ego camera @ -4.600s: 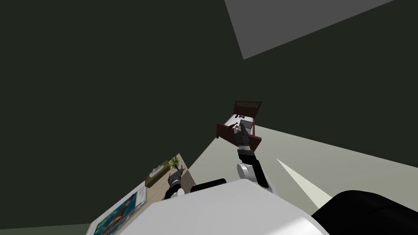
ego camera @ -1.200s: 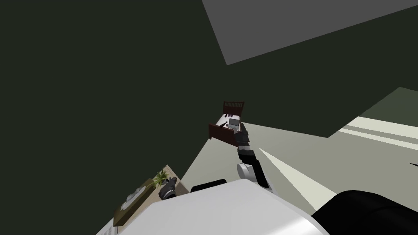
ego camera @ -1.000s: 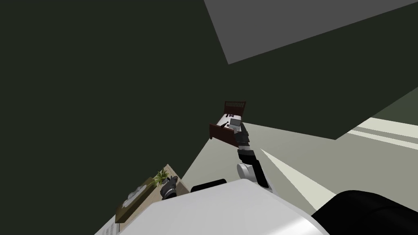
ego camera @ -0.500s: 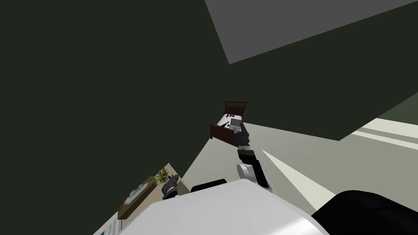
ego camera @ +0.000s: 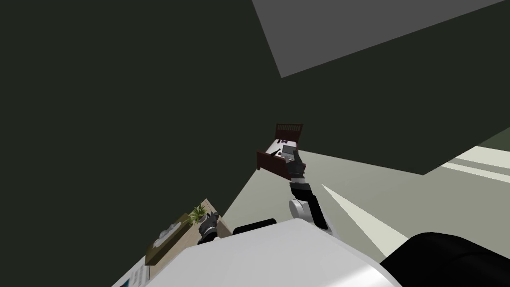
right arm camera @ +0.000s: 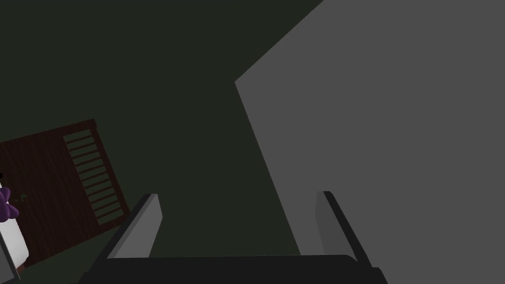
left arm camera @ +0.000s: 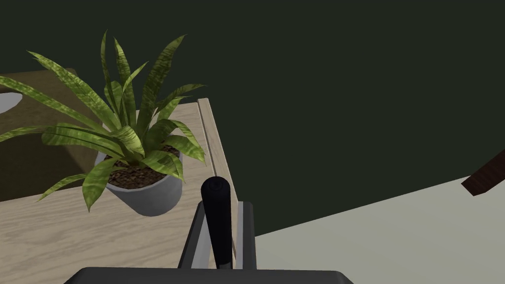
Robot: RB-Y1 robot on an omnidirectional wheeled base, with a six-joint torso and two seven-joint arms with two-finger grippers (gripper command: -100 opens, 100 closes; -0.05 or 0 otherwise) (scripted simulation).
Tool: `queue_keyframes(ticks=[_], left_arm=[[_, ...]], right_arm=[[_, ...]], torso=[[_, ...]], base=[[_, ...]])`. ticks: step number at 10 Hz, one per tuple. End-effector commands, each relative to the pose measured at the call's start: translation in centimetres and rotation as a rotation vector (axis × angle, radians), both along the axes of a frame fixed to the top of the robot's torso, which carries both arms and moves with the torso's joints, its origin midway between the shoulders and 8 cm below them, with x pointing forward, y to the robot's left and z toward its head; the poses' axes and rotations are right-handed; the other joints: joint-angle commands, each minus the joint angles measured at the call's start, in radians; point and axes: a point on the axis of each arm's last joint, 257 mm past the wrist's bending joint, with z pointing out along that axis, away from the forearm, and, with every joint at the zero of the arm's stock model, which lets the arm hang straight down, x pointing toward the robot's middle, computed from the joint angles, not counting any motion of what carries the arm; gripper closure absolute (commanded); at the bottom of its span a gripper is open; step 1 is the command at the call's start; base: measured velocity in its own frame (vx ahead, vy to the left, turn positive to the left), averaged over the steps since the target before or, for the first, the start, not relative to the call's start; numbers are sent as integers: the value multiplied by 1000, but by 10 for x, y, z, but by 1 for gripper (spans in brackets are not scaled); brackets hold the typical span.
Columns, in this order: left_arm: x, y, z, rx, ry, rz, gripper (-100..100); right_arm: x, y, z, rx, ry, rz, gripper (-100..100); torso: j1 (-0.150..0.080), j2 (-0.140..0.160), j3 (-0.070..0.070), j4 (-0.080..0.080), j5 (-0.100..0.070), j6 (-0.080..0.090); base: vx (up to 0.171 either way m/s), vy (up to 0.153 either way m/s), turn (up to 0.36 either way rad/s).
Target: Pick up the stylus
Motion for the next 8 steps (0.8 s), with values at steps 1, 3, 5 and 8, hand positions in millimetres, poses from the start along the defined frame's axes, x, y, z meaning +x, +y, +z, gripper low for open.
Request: queue_keyframes(ticks=[1,3,5,8], left_arm=[[0,0,0,1,1,0,100],[0,0,0,1,1,0,100],[14,0,4,1,3,-14,100],[56,1,19,4,0,-54,100]], right_arm=[[0,0,0,0,0,0,0],[0,0,0,0,0,0,0],[0,0,0,0,0,0,0],[0,0,0,0,0,0,0]], torso=[[0,0,0,0,0,0],[0,0,0,0,0,0],[-1,1,0,0,0,0],[-5,4,2,1,-1,0]], base=[[-14,5,-10],[-15,-3,27],[-16,-17,74],[-75,-64,182]])
